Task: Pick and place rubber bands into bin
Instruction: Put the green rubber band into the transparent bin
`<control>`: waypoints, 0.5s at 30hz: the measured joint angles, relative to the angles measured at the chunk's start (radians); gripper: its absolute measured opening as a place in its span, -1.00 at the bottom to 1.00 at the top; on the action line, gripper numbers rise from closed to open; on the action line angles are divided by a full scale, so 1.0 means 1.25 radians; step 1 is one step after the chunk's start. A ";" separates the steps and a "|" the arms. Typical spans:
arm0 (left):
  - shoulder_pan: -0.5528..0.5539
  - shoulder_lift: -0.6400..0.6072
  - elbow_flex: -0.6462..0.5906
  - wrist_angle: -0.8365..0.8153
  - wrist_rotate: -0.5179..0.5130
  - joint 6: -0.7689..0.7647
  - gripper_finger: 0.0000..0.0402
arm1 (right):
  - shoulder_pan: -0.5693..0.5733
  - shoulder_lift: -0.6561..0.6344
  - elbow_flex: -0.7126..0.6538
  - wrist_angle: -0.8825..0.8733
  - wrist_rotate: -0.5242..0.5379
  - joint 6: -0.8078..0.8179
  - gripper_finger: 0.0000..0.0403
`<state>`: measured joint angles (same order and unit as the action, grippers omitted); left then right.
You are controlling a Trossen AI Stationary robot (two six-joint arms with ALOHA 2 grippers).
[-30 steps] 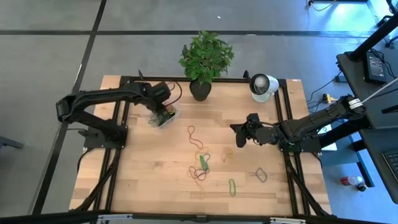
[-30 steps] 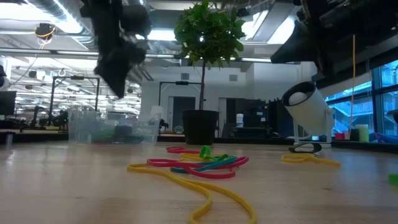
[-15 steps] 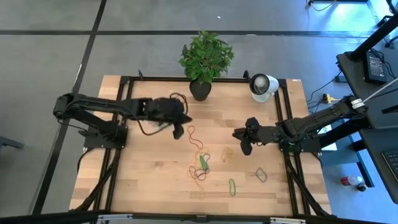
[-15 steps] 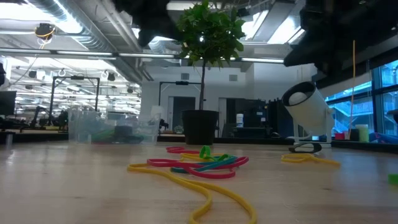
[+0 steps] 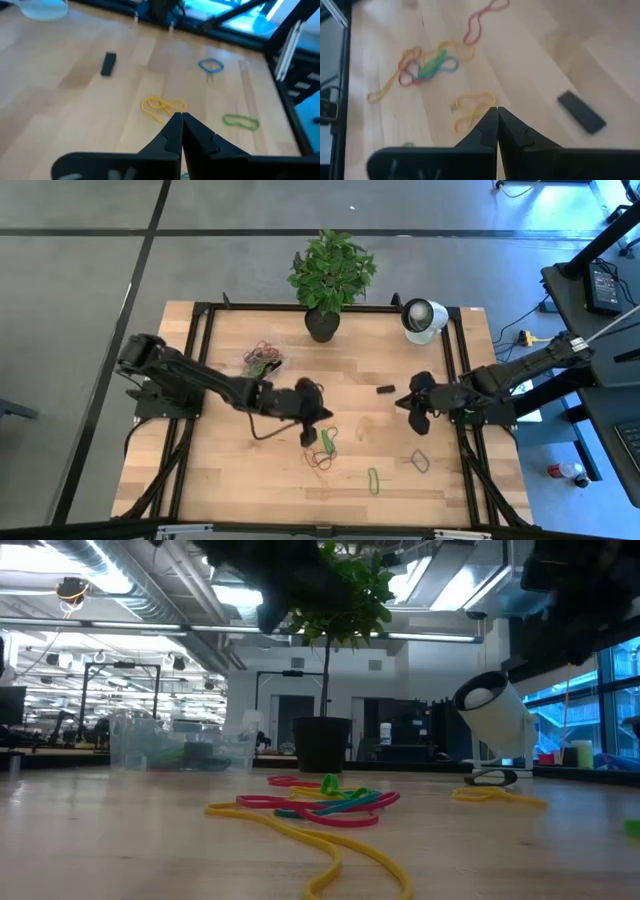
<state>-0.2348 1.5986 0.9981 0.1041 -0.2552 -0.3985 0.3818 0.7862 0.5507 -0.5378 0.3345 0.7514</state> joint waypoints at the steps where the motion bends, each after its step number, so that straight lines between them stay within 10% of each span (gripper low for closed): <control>1: -0.007 0.018 0.001 0.008 -0.005 0.000 -0.99 | 0.008 0.000 0.000 -0.015 0.000 0.008 -0.95; 15: -0.030 0.210 0.231 -0.090 0.030 0.076 -1.00 | 0.112 0.002 0.000 -0.075 0.001 0.086 -0.95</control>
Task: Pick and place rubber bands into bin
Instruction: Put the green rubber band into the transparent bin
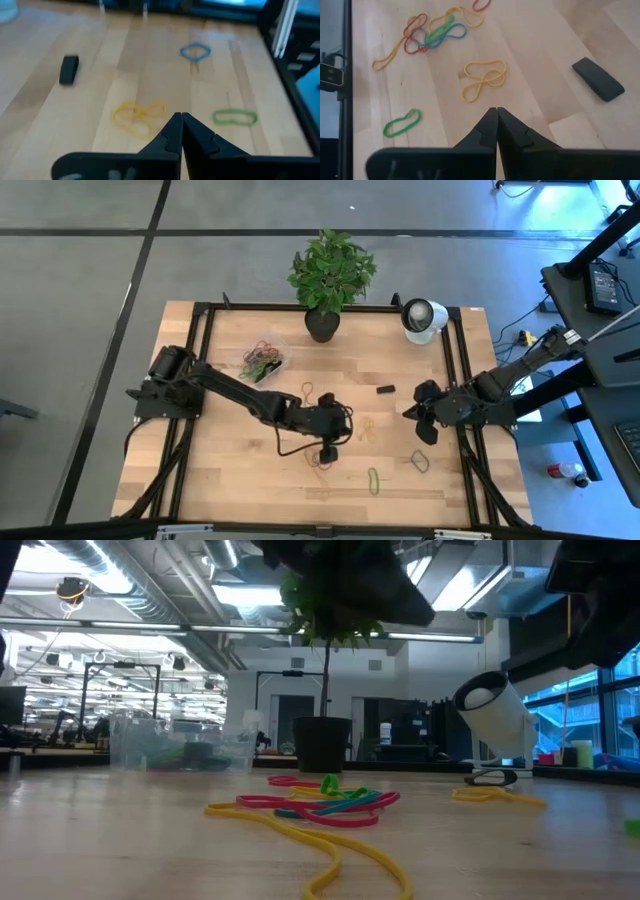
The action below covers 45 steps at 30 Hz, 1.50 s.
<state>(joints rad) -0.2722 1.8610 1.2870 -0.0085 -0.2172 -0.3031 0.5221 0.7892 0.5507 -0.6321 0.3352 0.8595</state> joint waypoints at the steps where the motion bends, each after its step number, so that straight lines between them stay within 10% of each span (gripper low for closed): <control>1: 0.000 0.003 0.006 -0.025 0.001 -0.003 -0.99 | 0.004 0.000 0.000 -0.004 0.000 0.003 -0.95; 31: 0.015 0.122 0.009 -0.287 0.027 0.101 -0.17 | 0.031 0.001 0.000 -0.019 0.003 0.024 -0.95; 37: 0.021 0.140 0.011 -0.288 0.039 0.139 -0.30 | 0.031 0.001 0.000 -0.019 0.003 0.024 -0.95; 45: 0.020 0.128 0.052 -0.322 0.066 0.164 -0.96 | 0.031 0.000 0.000 -0.021 0.017 0.021 -0.95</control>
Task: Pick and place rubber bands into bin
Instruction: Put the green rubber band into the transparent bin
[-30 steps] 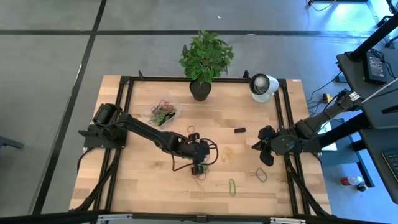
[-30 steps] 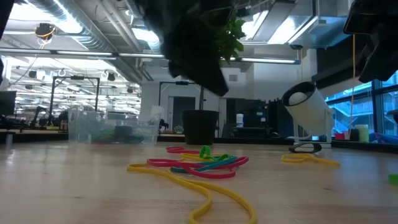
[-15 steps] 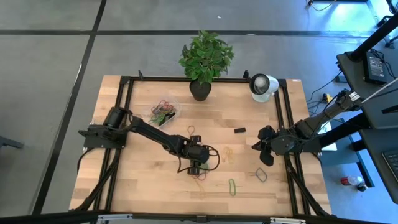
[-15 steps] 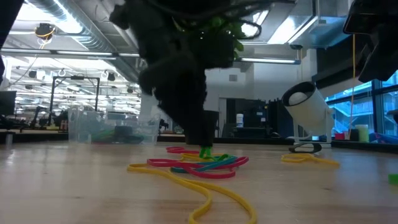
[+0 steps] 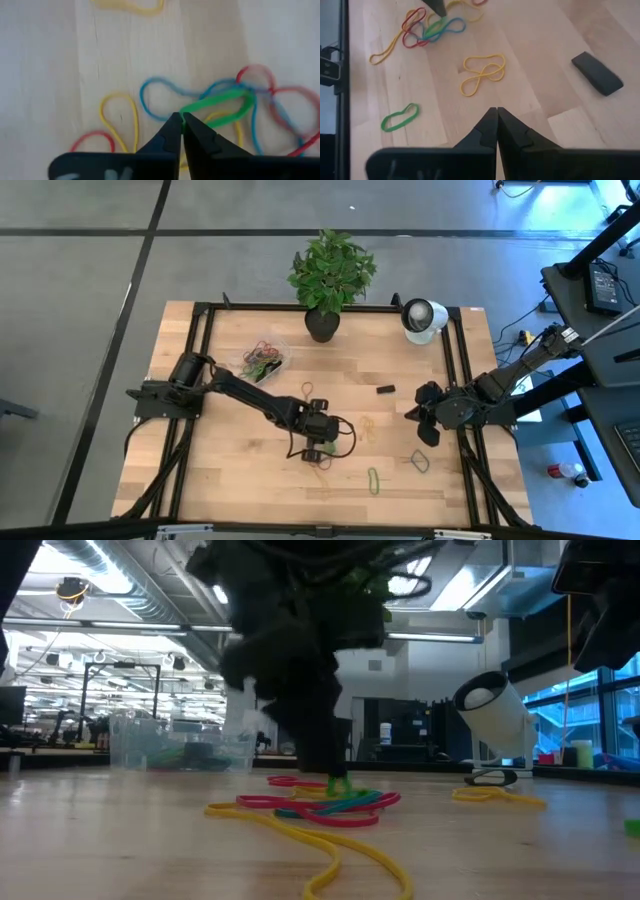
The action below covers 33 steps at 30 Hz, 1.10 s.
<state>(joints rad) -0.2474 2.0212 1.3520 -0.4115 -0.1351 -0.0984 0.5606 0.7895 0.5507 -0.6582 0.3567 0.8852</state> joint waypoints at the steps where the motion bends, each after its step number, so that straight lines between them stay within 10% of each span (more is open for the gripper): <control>1: 0.000 0.000 0.014 -0.008 0.004 0.002 -0.97 | 0.000 0.000 0.000 -0.002 0.006 0.000 -0.95; 18: 0.050 -0.209 0.127 -0.443 -0.172 -0.009 -0.99 | 0.000 0.012 0.000 -0.011 0.013 0.032 -0.95; 33: 0.363 -0.618 -0.297 -0.308 -0.175 -0.077 -0.99 | 0.000 0.072 0.000 0.060 0.094 0.109 -0.95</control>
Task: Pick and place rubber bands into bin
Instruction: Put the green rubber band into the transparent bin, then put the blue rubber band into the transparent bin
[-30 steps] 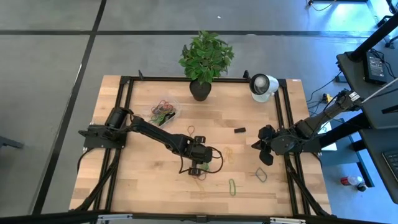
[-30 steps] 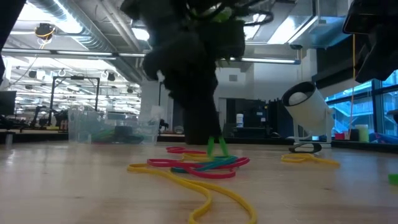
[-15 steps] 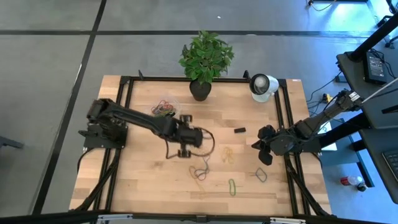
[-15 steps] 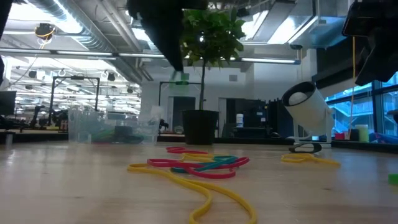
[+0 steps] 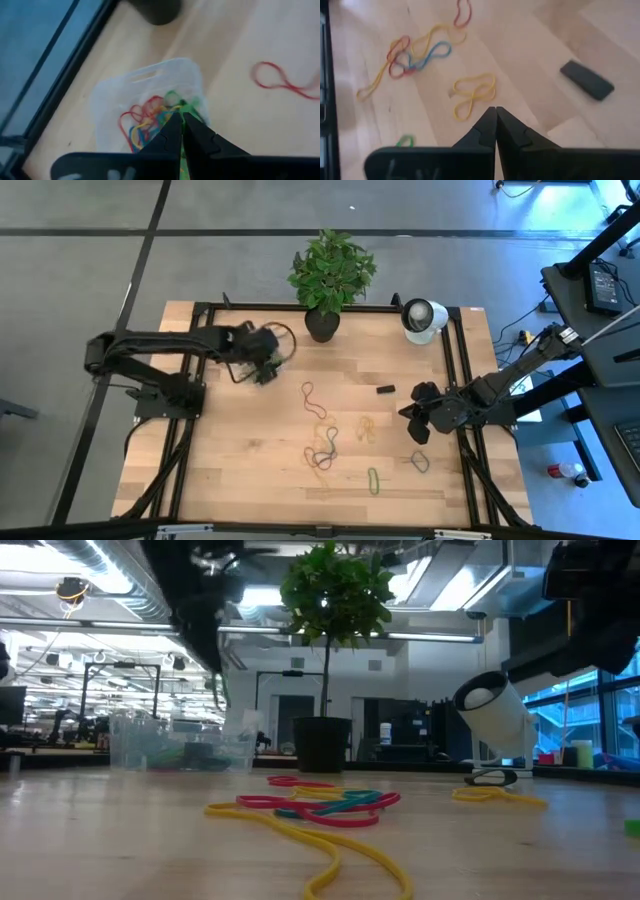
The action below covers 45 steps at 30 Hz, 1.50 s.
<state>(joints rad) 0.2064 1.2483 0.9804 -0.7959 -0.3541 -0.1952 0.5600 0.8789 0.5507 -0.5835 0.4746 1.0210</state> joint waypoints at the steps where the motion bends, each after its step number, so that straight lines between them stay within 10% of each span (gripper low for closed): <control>1: 0.024 -0.016 -0.026 0.026 0.008 0.006 -0.99 | 0.000 0.005 0.000 0.008 0.012 0.000 -0.95; 12: 0.242 -0.001 -0.163 0.262 0.108 0.064 -0.95 | -0.001 0.038 0.000 0.070 0.138 0.136 -0.95; 23: 0.386 0.051 -0.164 0.270 0.259 0.088 -0.45 | -0.030 0.075 0.000 0.094 0.172 0.227 -0.95; 34: 0.359 0.014 -0.163 0.276 0.330 0.092 -0.24 | -0.082 0.109 0.000 0.135 0.171 0.224 -0.95; 45: 0.089 0.002 -0.090 0.231 0.214 0.167 -0.74 | -0.084 0.067 0.000 -0.035 0.156 0.248 -0.98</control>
<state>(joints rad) 0.3179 1.2507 0.8678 -0.5069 -0.0865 0.0133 0.4545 0.9625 0.5504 -0.6276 0.6697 1.3310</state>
